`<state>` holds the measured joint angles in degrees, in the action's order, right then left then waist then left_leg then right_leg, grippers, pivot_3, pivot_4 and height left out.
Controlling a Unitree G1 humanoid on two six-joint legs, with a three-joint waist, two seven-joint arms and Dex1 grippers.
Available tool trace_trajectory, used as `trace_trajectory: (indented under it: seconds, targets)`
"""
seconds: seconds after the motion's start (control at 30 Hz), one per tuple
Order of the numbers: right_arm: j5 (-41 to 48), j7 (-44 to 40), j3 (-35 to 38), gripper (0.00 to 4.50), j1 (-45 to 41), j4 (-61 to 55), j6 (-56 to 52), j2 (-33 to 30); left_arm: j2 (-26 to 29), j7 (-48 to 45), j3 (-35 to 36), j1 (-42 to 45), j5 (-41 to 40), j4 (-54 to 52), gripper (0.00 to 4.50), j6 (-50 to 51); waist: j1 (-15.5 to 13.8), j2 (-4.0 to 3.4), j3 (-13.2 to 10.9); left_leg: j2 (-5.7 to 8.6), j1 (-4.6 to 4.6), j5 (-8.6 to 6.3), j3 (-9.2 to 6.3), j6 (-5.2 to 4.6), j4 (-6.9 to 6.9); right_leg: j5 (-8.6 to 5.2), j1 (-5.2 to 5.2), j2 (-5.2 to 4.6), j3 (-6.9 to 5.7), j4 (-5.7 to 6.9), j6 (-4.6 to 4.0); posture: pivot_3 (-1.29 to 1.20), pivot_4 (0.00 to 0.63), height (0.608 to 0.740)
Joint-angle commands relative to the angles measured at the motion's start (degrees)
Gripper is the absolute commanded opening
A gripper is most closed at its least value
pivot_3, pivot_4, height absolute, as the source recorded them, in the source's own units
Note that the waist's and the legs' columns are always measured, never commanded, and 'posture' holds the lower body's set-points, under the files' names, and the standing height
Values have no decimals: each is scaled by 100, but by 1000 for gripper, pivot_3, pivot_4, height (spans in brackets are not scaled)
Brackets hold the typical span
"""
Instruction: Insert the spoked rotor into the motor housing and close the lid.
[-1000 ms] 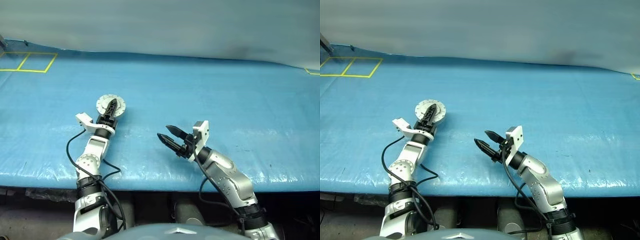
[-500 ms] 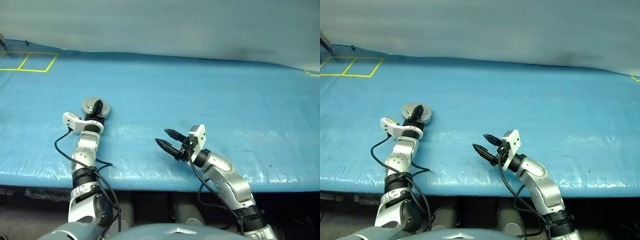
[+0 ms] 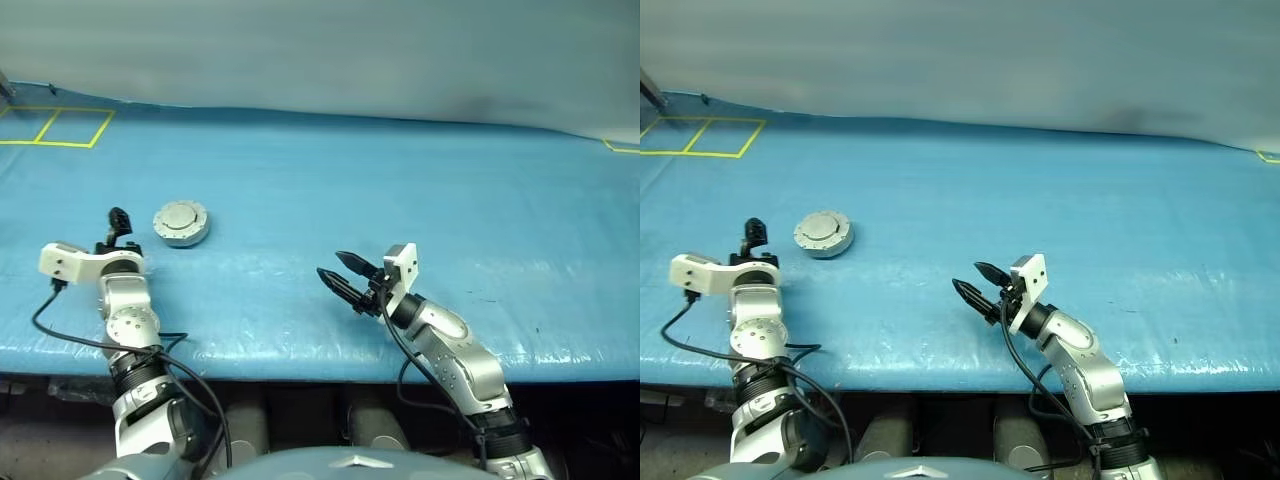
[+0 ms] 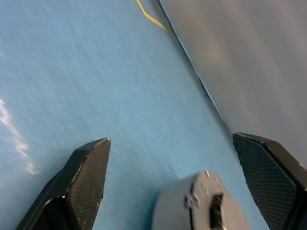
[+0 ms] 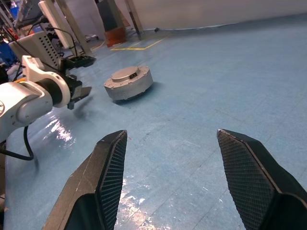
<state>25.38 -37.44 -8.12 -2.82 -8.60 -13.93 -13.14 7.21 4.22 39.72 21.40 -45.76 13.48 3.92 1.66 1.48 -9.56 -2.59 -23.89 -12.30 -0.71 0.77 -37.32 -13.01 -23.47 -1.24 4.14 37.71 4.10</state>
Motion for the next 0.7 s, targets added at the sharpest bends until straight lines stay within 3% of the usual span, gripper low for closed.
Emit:
trace_trajectory:
  seconds: [0.03,0.13,0.3,0.43,0.53,0.7]
  targets:
    - [-224,169,116,3158,-137,23,426,140,166,-315,-202,35,248,-636,4421,-380,-49,4,3,1,0,1,1,2,-1,-7,1,-1,1,-2,-11,0,150,740]
    - [-290,316,292,3158,-206,43,688,239,310,-1238,-696,-124,308,-1252,4421,-417,-62,14,7,2,-2,2,4,3,-3,-7,3,-3,1,-5,-13,0,150,740]
    - [-171,342,665,3158,-249,-184,717,36,924,-3053,-2064,-643,258,-2359,4421,347,-44,11,7,3,-1,1,11,3,1,2,2,-8,5,-8,-28,0,150,740]
    - [-39,94,879,3158,-235,-406,483,-460,1557,-3980,-3176,-921,773,-2748,4421,772,-1,4,5,0,7,2,16,3,12,-8,-2,-7,8,-3,-34,0,150,740]
    - [-294,-58,970,3158,-148,-514,640,-900,2138,-4481,-4249,-1052,1772,-2791,4421,914,38,1,4,-3,12,2,17,2,19,-18,-6,-2,9,0,-30,0,150,740]
    - [-403,-298,910,3158,133,-712,569,-1358,2285,-4980,-4930,-1119,2347,-2558,4421,704,41,-6,1,-4,10,1,24,1,27,-24,-15,-3,13,2,-38,0,150,740]
